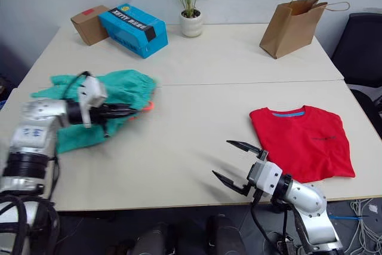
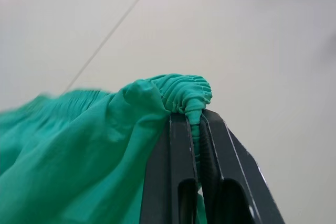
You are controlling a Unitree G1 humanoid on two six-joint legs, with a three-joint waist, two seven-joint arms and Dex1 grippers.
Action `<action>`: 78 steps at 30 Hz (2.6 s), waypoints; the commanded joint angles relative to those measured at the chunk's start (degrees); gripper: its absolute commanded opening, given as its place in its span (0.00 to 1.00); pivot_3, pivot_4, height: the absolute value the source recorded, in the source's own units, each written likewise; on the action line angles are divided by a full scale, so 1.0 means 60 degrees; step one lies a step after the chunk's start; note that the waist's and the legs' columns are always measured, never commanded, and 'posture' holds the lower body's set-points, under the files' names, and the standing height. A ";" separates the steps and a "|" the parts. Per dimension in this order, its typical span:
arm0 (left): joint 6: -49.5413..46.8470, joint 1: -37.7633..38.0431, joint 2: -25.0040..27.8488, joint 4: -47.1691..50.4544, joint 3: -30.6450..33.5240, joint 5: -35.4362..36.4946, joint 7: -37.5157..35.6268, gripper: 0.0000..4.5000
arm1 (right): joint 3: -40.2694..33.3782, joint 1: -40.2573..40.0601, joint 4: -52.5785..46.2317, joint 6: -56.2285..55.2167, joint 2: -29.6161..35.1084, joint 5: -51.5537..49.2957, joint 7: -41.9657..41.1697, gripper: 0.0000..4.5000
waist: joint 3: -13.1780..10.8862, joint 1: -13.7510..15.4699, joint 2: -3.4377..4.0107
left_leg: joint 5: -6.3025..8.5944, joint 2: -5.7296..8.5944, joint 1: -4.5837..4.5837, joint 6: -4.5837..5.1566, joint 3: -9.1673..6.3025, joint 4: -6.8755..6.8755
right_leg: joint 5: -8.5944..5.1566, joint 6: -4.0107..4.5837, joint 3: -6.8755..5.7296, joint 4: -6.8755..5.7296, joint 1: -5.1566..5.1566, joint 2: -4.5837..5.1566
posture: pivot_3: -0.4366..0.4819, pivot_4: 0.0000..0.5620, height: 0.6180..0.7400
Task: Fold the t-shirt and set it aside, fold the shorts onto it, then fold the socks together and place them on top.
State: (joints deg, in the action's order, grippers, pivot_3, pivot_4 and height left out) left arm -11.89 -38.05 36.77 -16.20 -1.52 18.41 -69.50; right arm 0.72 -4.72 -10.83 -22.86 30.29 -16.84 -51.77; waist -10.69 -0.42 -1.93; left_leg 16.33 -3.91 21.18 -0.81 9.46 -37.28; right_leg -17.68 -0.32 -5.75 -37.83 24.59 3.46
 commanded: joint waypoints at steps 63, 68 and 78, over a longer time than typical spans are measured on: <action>0.4012 0.7292 0.3592 0.0218 0.2703 -0.1245 -0.0076 0.34 | 0.1689 0.2803 0.0117 0.3386 0.1229 0.0907 -0.1840 0.00 | -0.0023 0.0030 0.0049 | 0.0054 0.0007 0.0006 -0.0002 -0.0114 0.0048 | -0.0006 0.0030 -0.0044 0.0057 -0.0009 0.0005 | 0.48 0.27 1.00; 0.2658 0.8121 0.3692 0.1882 0.3022 0.0491 -0.1130 0.01 | 0.1293 0.2339 -0.0852 0.4165 0.1867 -0.0537 -0.2796 0.00 | -0.0023 -0.0119 0.0053 | 0.0028 -0.0004 0.0004 0.0027 -0.0114 0.0065 | -0.0009 0.0036 -0.0048 0.0050 -0.0001 -0.0003 | 0.48 0.27 1.00; -0.1359 1.2492 0.4208 0.6366 0.4336 0.2180 -0.2182 0.01 | 0.0313 0.0075 -0.1499 0.5557 0.3801 -0.2604 -0.4922 0.00 | -0.0035 -0.0239 0.0015 | 0.0112 -0.0002 0.0012 0.0050 -0.0115 0.0046 | -0.0048 -0.0001 -0.0038 0.0074 -0.0015 -0.0004 | 0.48 0.27 1.00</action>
State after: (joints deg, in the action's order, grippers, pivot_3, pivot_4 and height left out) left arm -16.07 34.02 61.23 18.77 22.03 29.57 -80.29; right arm 3.44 -3.71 -19.05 9.79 52.24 -31.58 -79.06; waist -10.90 -1.85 -1.84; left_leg 17.02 -3.94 21.25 -0.52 8.77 -36.99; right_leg -17.99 -0.31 -5.99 -37.34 24.51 3.42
